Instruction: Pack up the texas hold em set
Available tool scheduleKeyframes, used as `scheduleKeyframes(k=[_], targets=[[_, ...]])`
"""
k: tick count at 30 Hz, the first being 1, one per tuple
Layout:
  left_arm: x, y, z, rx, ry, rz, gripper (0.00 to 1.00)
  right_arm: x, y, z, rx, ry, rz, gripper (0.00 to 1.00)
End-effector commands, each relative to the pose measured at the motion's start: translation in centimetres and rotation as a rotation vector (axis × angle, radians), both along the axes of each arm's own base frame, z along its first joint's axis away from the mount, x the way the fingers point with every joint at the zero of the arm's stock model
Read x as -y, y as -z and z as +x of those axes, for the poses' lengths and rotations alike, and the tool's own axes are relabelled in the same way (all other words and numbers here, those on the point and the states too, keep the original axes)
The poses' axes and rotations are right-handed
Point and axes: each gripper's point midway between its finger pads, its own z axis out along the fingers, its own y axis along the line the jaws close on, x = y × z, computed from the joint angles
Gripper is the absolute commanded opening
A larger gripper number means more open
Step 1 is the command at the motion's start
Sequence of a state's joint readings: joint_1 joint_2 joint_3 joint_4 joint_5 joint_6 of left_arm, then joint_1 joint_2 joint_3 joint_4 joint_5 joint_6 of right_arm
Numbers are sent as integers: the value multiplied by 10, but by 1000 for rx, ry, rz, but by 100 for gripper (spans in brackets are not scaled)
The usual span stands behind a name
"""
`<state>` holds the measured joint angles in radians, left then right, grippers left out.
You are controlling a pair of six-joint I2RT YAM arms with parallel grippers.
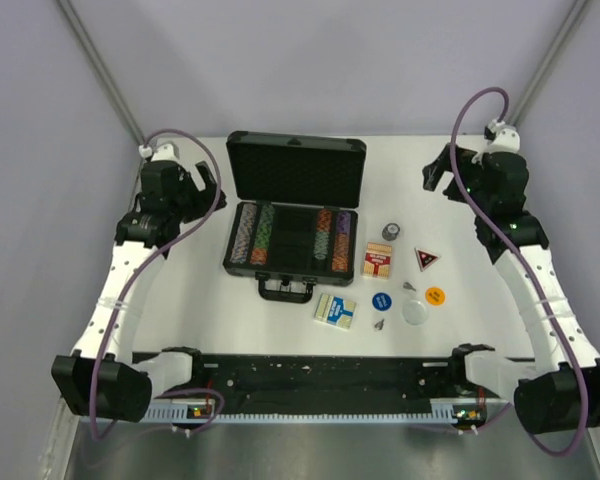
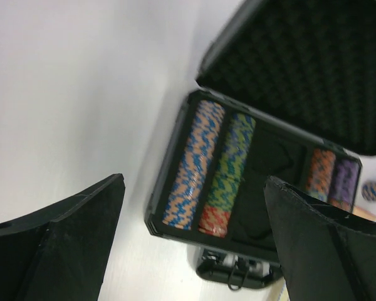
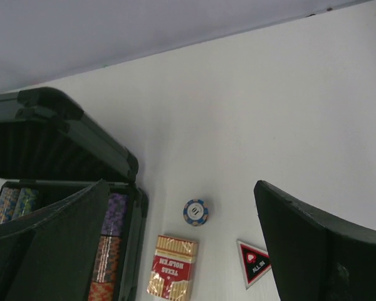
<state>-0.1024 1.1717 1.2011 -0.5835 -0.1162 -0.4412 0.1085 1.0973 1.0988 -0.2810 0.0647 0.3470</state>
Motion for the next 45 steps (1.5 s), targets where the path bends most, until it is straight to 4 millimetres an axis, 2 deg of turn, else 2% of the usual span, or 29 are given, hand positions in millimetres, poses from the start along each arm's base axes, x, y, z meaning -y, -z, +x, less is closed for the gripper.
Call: scheduleKeyframes(k=[1,3,6,10,15,19,22,26,36,40,45], targets=[[46,0,-16,32,265,-109,99,-35,18,-28,-111,-242,-12,99],[59,9,-23,10,330,-155,99,-48,33,-43,-171,-321,12,99],[78,17,-35,-8,431,-228,99,-78,50,-68,-205,-445,17,99],[95,21,-44,-8,514,-293,99,-124,79,-100,-226,-585,-93,99],[100,27,-49,-18,541,-299,99,-177,115,-144,-288,-750,-183,99],[100,41,-62,-36,559,-290,99,-212,148,-182,-321,-907,-285,98],[97,56,-76,-56,559,-271,99,-223,177,-198,-357,-962,-419,96],[88,63,-83,-73,513,-240,99,-233,203,-204,-367,-1027,-477,94],[83,63,-77,-95,458,-243,99,-237,241,-201,-373,-1093,-579,97],[89,62,-77,-95,502,-255,99,-242,257,-202,-379,-1125,-583,97],[91,65,-74,-105,509,-257,99,-250,267,-196,-365,-1144,-609,98]])
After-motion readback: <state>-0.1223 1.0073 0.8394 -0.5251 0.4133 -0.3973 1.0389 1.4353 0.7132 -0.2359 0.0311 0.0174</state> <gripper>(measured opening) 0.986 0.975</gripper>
